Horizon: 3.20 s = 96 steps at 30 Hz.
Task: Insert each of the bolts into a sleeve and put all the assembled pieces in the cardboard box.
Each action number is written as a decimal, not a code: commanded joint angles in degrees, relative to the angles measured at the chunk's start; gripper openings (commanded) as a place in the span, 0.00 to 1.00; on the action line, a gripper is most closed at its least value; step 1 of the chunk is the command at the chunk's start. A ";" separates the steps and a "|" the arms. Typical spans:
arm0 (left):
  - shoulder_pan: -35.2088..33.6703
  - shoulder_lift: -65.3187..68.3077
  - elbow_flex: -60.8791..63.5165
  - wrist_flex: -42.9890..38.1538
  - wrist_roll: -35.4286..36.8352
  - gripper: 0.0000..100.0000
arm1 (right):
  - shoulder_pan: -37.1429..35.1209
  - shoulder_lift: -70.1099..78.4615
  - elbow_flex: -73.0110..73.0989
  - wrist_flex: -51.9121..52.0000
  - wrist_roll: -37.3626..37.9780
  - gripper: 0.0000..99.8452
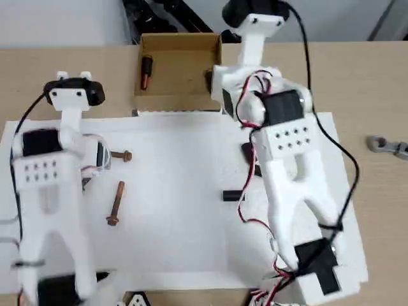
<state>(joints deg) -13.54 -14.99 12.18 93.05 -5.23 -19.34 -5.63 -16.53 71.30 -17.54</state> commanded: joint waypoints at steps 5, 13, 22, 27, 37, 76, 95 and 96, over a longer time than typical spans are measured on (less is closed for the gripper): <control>-0.26 11.60 -9.36 0.79 -3.25 0.14 | 0.57 -7.52 -2.46 12.18 -2.90 0.16; -0.26 18.99 -11.38 -1.49 -28.22 0.14 | 0.57 -10.15 -2.37 17.98 -2.64 0.16; -1.05 24.00 -11.38 -10.37 -52.48 0.14 | 0.57 -12.44 -2.29 19.12 -2.55 0.16; -2.02 26.46 -11.38 -16.00 -57.67 0.14 | 0.57 -13.14 -2.29 21.58 -2.55 0.16; -1.76 31.30 -11.38 -19.52 -64.44 0.14 | 0.48 -13.05 -2.29 20.88 -2.64 0.16; 3.60 47.21 -20.18 -17.49 -66.73 0.01 | 0.22 -13.14 -2.37 19.65 -2.90 0.16; 3.16 38.15 -45.23 7.21 -63.74 0.01 | 0.22 -13.14 -2.37 19.82 -2.90 0.16; 2.99 36.92 -45.14 7.21 -62.59 0.01 | 0.22 -13.14 -2.37 19.82 -2.90 0.16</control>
<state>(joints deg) -10.02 28.62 -30.20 98.51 -70.20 -19.34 -16.97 -16.53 91.96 -19.82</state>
